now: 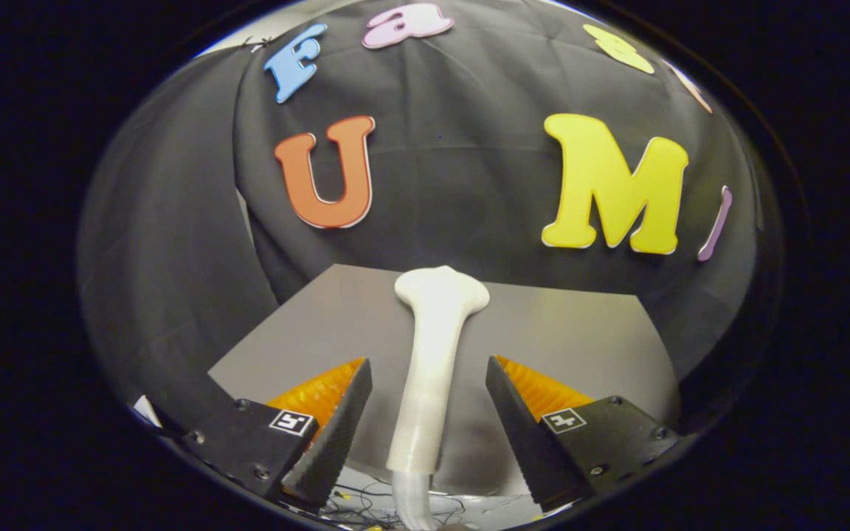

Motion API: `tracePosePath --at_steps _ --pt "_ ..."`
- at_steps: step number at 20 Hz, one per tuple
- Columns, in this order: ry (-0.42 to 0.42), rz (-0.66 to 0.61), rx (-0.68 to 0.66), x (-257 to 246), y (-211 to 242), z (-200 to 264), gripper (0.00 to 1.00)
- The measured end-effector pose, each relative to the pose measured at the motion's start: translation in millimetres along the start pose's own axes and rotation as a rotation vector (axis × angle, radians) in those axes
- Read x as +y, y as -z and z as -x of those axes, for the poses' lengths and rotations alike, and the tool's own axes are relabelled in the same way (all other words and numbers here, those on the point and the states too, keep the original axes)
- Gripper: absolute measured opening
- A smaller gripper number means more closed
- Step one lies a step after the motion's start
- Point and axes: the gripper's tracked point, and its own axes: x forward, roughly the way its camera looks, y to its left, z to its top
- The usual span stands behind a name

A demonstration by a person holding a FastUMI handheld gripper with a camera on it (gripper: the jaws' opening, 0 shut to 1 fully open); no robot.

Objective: Iron the clothes twice with a garment steamer, once on the left side and once on the right side.

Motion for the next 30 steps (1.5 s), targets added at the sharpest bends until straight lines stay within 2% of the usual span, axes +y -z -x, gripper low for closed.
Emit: tracePosePath --at_steps 2,3,6,8,10,11,17,21,24,30 --pt "0.004 0.004 0.04 2.9 2.3 -20.5 0.95" --pt "0.011 0.009 0.06 2.7 3.3 -27.3 0.9" --pt "0.018 -0.005 0.133 3.0 13.8 -41.4 0.82" --pt "0.037 -0.018 0.142 -1.4 13.8 -44.0 0.69" --pt "0.054 -0.042 0.157 -2.0 16.3 -44.1 0.47" --pt "0.057 -0.036 0.155 -3.0 16.0 -44.7 0.45" --pt "-0.032 -0.103 0.11 2.7 14.5 -29.1 0.37" --pt "-0.055 -0.118 0.018 -3.0 9.3 10.7 0.36" --pt "-0.081 -0.143 -0.069 -8.0 -2.7 55.1 0.36" --pt "-0.152 -0.162 -0.26 -19.9 -33.4 182.9 0.36"
